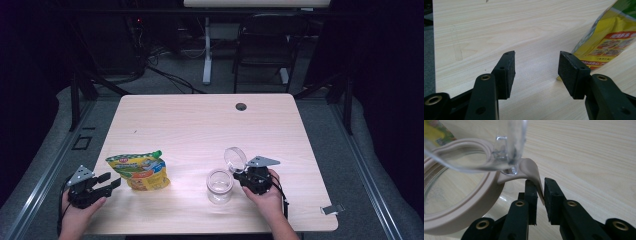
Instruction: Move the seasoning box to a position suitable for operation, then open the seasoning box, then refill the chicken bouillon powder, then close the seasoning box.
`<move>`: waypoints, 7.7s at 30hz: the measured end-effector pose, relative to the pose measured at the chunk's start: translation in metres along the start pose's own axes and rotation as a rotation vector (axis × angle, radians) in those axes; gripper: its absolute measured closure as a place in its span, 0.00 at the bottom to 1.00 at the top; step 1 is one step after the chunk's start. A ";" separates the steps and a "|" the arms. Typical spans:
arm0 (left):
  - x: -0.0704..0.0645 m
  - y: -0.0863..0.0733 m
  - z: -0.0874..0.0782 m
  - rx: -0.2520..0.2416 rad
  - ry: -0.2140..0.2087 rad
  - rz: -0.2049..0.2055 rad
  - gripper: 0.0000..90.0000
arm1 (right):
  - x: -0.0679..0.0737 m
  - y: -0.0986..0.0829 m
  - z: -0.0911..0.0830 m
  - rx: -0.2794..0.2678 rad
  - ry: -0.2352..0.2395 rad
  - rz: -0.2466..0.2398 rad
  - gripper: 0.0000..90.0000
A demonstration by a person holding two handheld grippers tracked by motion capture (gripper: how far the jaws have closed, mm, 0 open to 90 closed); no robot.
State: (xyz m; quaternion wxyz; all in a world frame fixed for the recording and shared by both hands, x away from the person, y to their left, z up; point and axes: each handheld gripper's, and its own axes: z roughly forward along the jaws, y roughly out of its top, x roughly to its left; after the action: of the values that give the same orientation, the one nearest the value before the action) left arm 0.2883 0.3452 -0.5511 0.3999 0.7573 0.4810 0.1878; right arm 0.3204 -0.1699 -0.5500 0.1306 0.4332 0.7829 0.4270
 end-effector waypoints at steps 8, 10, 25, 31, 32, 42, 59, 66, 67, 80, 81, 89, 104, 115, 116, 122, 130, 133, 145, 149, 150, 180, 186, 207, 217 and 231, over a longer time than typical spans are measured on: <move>0.000 0.000 0.000 -0.001 0.000 -0.002 0.53 | -0.003 0.002 0.002 -0.007 -0.011 0.001 0.90; -0.001 0.000 0.000 0.002 0.003 -0.001 0.53 | -0.005 0.002 0.003 -0.008 -0.014 0.001 0.90; -0.002 0.000 0.003 0.002 0.001 0.002 0.53 | -0.004 0.004 0.007 -0.019 -0.019 -0.021 0.91; -0.002 0.001 0.002 0.006 0.002 0.005 0.53 | -0.005 0.004 0.005 -0.013 -0.016 -0.007 0.88; -0.002 0.001 0.002 0.006 0.000 0.005 0.53 | -0.005 0.004 0.005 -0.017 -0.012 -0.005 0.87; -0.001 0.000 0.000 0.001 0.002 0.004 0.53 | -0.003 0.003 -0.005 0.000 -0.009 0.005 0.79; 0.003 0.001 0.001 -0.009 -0.001 -0.005 0.53 | -0.001 0.004 -0.030 0.068 -0.026 -0.053 0.75; 0.008 0.002 0.003 -0.023 0.001 -0.026 0.53 | -0.008 0.005 -0.041 0.083 -0.024 -0.052 0.74; 0.008 0.001 0.003 -0.021 0.000 -0.025 0.53 | -0.008 0.005 -0.042 0.090 -0.026 -0.058 0.74; 0.007 0.005 0.006 -0.029 -0.008 -0.025 0.53 | -0.013 0.001 -0.051 0.080 -0.028 -0.036 0.72; 0.007 0.006 0.007 -0.021 -0.011 -0.018 0.53 | -0.013 0.000 -0.052 0.079 -0.031 -0.034 0.71; 0.004 0.009 0.009 -0.026 -0.018 -0.003 0.53 | -0.016 -0.001 -0.063 0.063 -0.049 -0.016 0.70; -0.003 0.006 0.000 -0.031 -0.021 0.016 0.53 | -0.013 0.007 -0.067 0.081 -0.041 -0.033 0.69; -0.005 0.009 -0.004 -0.041 -0.022 0.023 0.54 | -0.004 0.004 -0.073 0.040 -0.029 -0.029 0.69; -0.005 0.009 -0.005 -0.040 -0.023 0.024 0.54 | -0.002 0.004 -0.074 0.028 -0.025 -0.030 0.69; -0.006 0.013 -0.009 -0.051 -0.016 0.034 0.54 | 0.012 0.011 -0.083 -0.056 0.008 -0.061 0.69; -0.008 0.020 -0.021 -0.080 -0.031 0.031 0.54 | 0.021 0.012 -0.084 -0.076 0.024 -0.081 0.69; -0.008 0.023 -0.024 -0.069 -0.040 0.030 0.54 | 0.019 0.011 -0.083 -0.079 0.019 -0.082 0.69; -0.012 0.028 -0.035 -0.068 -0.055 0.037 0.55 | 0.010 0.003 -0.080 -0.090 0.015 -0.065 0.69; -0.015 0.030 -0.039 -0.068 -0.070 0.035 0.55 | 0.007 0.001 -0.081 -0.104 0.012 -0.057 0.69; -0.016 0.031 -0.039 -0.074 -0.075 0.039 0.55 | 0.006 0.000 -0.081 -0.112 0.012 -0.048 0.69; -0.035 0.049 -0.027 -0.080 -0.176 0.109 0.64 | -0.005 -0.008 -0.075 -0.110 0.030 -0.022 0.68; -0.042 0.051 -0.028 -0.062 -0.192 0.157 0.76 | -0.007 -0.009 -0.074 -0.102 0.031 -0.021 0.68; -0.065 0.049 -0.031 -0.051 -0.291 0.212 0.94 | -0.009 -0.010 -0.070 -0.090 0.030 -0.021 0.69; -0.065 0.050 -0.020 -0.016 -0.317 0.147 0.70 | -0.007 -0.010 -0.068 -0.088 0.033 -0.016 0.69; -0.066 0.067 -0.008 0.038 -0.314 0.067 0.46 | -0.008 -0.011 -0.067 -0.081 0.038 -0.024 0.68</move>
State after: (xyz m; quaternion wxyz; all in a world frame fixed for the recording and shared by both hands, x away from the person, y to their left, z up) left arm 0.2914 0.2762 -0.4870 0.4492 0.8004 0.3906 0.0709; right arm 0.2808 -0.2162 -0.5198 0.1384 0.4100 0.7723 0.4650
